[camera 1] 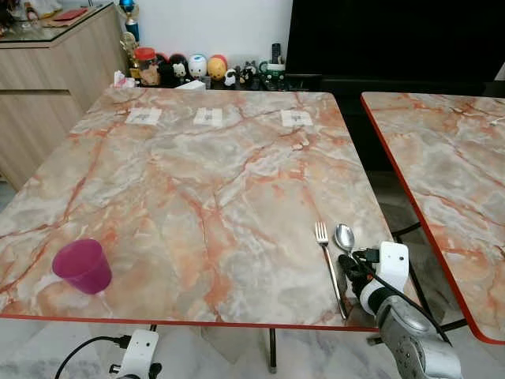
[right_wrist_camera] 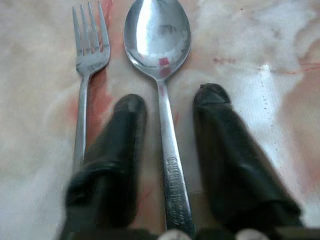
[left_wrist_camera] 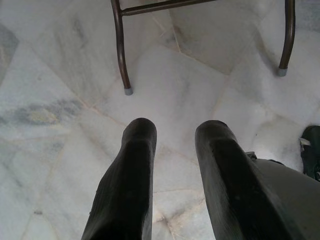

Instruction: Setting the table

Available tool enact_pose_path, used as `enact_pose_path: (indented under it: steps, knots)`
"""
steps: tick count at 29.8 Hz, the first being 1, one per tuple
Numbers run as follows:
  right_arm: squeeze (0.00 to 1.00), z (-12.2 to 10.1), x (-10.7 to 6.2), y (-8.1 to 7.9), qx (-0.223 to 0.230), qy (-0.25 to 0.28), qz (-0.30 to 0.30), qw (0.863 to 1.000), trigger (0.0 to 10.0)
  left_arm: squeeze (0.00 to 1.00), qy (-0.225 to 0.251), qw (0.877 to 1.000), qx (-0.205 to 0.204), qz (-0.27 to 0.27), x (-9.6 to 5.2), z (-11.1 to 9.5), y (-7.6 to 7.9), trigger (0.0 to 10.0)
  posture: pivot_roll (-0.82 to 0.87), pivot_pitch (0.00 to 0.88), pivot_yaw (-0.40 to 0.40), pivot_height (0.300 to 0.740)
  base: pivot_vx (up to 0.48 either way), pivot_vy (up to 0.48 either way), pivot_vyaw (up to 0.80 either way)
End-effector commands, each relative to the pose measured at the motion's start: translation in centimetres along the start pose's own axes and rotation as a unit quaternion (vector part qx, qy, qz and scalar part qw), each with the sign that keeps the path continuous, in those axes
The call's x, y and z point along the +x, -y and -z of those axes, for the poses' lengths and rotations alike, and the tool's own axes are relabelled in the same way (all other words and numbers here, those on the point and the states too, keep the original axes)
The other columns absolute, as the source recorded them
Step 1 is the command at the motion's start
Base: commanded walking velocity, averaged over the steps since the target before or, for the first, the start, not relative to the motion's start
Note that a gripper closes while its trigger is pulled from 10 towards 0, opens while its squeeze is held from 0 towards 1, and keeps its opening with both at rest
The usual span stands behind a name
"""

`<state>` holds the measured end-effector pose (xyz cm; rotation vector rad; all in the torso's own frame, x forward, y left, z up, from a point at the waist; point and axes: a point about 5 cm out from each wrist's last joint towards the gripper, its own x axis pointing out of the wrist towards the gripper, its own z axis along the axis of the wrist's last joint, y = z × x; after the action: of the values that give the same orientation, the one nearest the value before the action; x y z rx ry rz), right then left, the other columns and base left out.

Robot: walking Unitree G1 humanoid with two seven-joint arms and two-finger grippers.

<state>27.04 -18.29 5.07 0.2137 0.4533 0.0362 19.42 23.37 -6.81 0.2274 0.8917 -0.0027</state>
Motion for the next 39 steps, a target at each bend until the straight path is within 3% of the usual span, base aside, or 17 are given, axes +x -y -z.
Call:
enact_pose_path:
  steps: [1,22,29,30,32,35,39]
  knots:
    - [0.0,1.1,0.0,-0.1,-0.001,-0.029,-0.004,1.0,0.0,0.0,-0.013,1.0,0.002,0.003,-0.1,0.7,0.0,10.0,0.06,0.001,-0.021,0.74,0.0,0.0,0.0]
    - [0.0,1.3,-0.1,-0.1,-0.009,-0.03,0.002,1.0,0.0,0.0,-0.012,1.0,-0.001,0.004,-0.1,0.6,0.1,10.0,0.06,0.0,-0.022,0.74,0.0,0.0,0.0]
    - [0.0,-1.1,-0.2,1.4,-0.002,0.061,0.074,0.995,0.0,0.0,-0.013,1.0,0.001,0.004,-0.1,0.6,0.1,10.0,0.06,0.0,-0.023,0.74,0.0,0.0,0.0]
    - [0.0,-2.1,-0.4,1.5,-0.019,0.093,0.082,0.992,10.0,0.0,-0.012,1.0,0.0,0.004,-0.1,0.6,0.1,10.0,0.06,0.0,-0.023,0.74,0.0,0.0,0.0]
    - [0.0,-2.6,-0.5,1.5,-0.033,0.106,0.085,0.99,10.0,0.0,-0.012,1.0,0.0,0.004,-0.1,0.6,0.1,10.0,0.06,0.0,-0.023,0.74,0.0,0.0,0.0]
    - [0.0,-4.7,-1.1,-0.1,-0.1,0.172,0.057,0.978,10.0,0.0,-0.011,1.0,0.0,0.004,-0.1,0.6,0.0,10.0,0.05,0.001,-0.021,0.74,0.0,0.0,0.0]
    - [0.0,-6.2,-1.8,-1.0,-0.096,0.229,0.049,0.967,10.0,0.0,-0.01,1.0,0.0,0.004,-0.1,0.5,0.0,10.0,0.05,0.001,-0.021,0.74,0.0,0.0,0.0]
